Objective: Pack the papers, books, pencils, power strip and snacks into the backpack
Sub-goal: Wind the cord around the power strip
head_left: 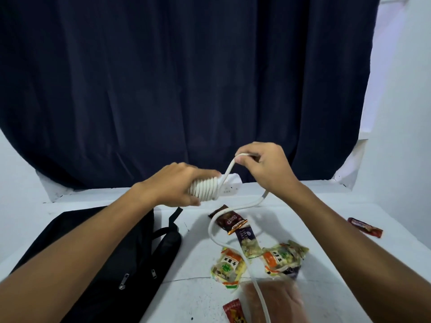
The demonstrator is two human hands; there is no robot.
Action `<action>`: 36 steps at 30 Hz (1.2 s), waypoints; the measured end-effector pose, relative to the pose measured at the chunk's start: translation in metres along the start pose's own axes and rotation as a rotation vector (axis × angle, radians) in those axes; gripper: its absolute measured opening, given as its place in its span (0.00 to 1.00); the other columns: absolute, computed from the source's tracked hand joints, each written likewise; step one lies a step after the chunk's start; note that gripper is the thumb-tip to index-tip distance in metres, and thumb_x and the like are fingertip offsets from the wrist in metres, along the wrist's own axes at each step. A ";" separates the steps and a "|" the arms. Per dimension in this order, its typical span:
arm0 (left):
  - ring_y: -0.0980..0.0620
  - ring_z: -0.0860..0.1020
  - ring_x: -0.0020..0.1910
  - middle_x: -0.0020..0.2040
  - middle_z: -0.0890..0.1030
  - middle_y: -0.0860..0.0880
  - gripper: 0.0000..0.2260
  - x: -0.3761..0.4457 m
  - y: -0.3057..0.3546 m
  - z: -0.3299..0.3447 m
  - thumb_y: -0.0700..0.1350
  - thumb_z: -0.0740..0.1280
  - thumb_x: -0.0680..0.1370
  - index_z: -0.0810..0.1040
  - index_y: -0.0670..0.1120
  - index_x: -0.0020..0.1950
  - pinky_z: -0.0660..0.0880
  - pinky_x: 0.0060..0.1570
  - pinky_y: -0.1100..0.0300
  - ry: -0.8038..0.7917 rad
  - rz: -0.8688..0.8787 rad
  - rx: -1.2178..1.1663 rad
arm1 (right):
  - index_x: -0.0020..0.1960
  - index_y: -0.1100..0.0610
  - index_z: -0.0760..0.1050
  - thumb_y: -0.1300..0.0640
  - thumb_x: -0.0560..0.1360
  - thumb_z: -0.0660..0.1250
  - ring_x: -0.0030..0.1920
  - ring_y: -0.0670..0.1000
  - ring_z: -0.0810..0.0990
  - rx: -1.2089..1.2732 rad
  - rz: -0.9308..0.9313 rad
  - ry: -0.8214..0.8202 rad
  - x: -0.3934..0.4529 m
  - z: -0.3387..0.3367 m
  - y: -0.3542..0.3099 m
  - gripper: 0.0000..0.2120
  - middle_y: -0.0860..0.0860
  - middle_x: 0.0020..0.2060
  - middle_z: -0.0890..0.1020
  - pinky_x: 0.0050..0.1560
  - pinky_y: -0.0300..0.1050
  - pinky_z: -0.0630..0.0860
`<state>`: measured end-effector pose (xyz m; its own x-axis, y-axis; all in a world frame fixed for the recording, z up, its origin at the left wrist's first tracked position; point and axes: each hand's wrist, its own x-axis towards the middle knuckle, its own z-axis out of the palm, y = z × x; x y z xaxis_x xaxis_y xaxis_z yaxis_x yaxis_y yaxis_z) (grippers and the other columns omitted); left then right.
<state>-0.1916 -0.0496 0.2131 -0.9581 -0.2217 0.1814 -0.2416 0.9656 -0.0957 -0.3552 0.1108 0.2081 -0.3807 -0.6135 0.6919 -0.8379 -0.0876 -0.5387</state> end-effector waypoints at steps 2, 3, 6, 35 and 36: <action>0.55 0.77 0.54 0.58 0.79 0.59 0.36 -0.005 -0.001 -0.002 0.53 0.76 0.68 0.63 0.67 0.71 0.75 0.54 0.53 -0.049 0.058 -0.185 | 0.42 0.55 0.83 0.61 0.74 0.70 0.38 0.49 0.80 0.099 0.063 -0.027 0.007 -0.003 0.002 0.04 0.50 0.36 0.83 0.41 0.42 0.76; 0.54 0.79 0.52 0.58 0.79 0.59 0.36 -0.009 -0.002 -0.002 0.52 0.77 0.67 0.65 0.67 0.70 0.77 0.52 0.51 -0.070 0.077 -0.319 | 0.42 0.55 0.84 0.61 0.74 0.70 0.38 0.48 0.80 0.146 0.092 -0.058 0.010 -0.004 0.002 0.04 0.50 0.35 0.84 0.43 0.42 0.77; 0.52 0.79 0.56 0.60 0.78 0.58 0.35 -0.021 -0.001 -0.003 0.45 0.78 0.66 0.71 0.62 0.69 0.79 0.53 0.51 -0.049 0.103 -0.731 | 0.44 0.57 0.84 0.60 0.74 0.70 0.30 0.43 0.74 0.277 0.207 -0.123 0.016 -0.010 0.008 0.04 0.48 0.28 0.80 0.32 0.35 0.71; 0.51 0.77 0.63 0.65 0.78 0.51 0.37 -0.034 0.006 0.006 0.46 0.76 0.64 0.68 0.54 0.72 0.76 0.53 0.62 0.241 0.027 -1.313 | 0.38 0.58 0.74 0.52 0.73 0.71 0.27 0.45 0.59 0.826 0.503 -0.105 -0.037 0.036 -0.035 0.12 0.49 0.28 0.65 0.23 0.36 0.56; 0.51 0.78 0.62 0.65 0.78 0.51 0.37 -0.034 0.006 0.007 0.46 0.76 0.64 0.68 0.54 0.72 0.76 0.53 0.62 0.246 0.023 -1.319 | 0.38 0.59 0.75 0.52 0.74 0.71 0.27 0.46 0.59 0.824 0.509 -0.083 -0.037 0.038 -0.036 0.12 0.49 0.27 0.65 0.23 0.36 0.55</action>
<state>-0.1614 -0.0373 0.1997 -0.8738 -0.3087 0.3757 0.2352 0.4079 0.8822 -0.2957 0.1075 0.1837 -0.5663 -0.7807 0.2643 -0.0322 -0.2995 -0.9536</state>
